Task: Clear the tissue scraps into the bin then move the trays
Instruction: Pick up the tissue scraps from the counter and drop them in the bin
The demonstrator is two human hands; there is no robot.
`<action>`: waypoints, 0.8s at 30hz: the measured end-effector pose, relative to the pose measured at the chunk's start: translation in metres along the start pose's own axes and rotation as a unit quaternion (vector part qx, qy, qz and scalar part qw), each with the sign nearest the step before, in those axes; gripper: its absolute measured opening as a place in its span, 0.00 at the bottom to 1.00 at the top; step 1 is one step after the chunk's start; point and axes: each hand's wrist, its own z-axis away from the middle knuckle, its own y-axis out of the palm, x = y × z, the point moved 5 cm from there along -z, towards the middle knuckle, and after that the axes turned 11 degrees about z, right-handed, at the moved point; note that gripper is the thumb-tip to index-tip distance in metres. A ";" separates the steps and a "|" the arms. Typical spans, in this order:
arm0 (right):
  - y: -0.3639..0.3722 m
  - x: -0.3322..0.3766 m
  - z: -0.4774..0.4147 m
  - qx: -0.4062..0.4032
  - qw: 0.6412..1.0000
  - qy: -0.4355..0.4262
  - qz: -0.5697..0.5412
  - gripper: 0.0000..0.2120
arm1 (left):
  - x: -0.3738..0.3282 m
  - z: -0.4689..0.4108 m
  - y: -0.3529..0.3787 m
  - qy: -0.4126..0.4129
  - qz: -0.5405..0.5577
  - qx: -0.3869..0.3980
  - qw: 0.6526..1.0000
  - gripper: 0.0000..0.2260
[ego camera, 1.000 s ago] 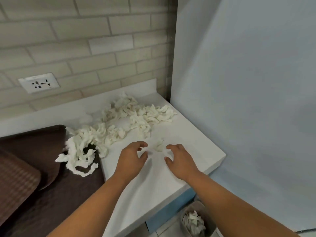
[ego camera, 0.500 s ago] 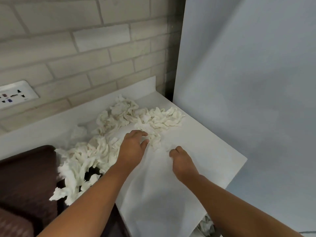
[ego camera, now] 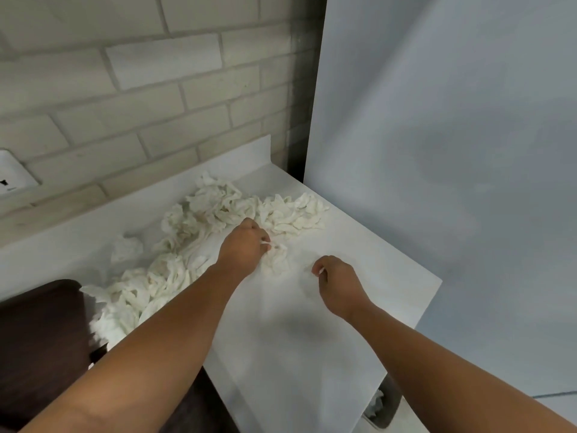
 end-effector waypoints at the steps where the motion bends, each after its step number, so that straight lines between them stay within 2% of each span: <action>1: -0.003 0.001 0.001 -0.005 1.000 -0.002 -0.011 0.14 | -0.002 0.002 -0.005 0.000 0.013 -0.015 1.000 0.08; 6: -0.023 0.003 0.011 -0.027 0.996 -0.001 -0.088 0.12 | -0.019 0.019 -0.040 -0.008 0.118 -0.101 0.988 0.05; 10: -0.043 0.002 0.021 -0.027 0.987 0.010 -0.160 0.10 | -0.040 0.037 -0.067 -0.034 0.254 -0.139 0.957 0.03; 12: -0.053 -0.001 0.026 -0.033 0.985 0.008 -0.168 0.09 | -0.053 0.043 -0.074 -0.052 0.338 -0.131 0.931 0.03; 16: -0.071 -0.014 0.036 -0.060 0.983 0.013 -0.171 0.10 | -0.080 0.052 -0.074 -0.072 0.408 -0.091 0.905 0.13; 21: -0.097 -0.042 0.053 -0.072 0.982 0.006 -0.174 0.16 | -0.134 0.075 -0.054 -0.143 0.495 -0.066 0.855 0.10; 23: -0.108 -0.059 0.063 -0.068 0.983 0.008 -0.173 0.16 | -0.158 0.081 -0.039 -0.126 0.503 -0.048 0.854 0.09; 24: -0.115 -0.068 0.068 -0.069 0.983 0.011 -0.171 0.16 | -0.170 0.083 -0.030 -0.106 0.470 -0.039 0.875 0.09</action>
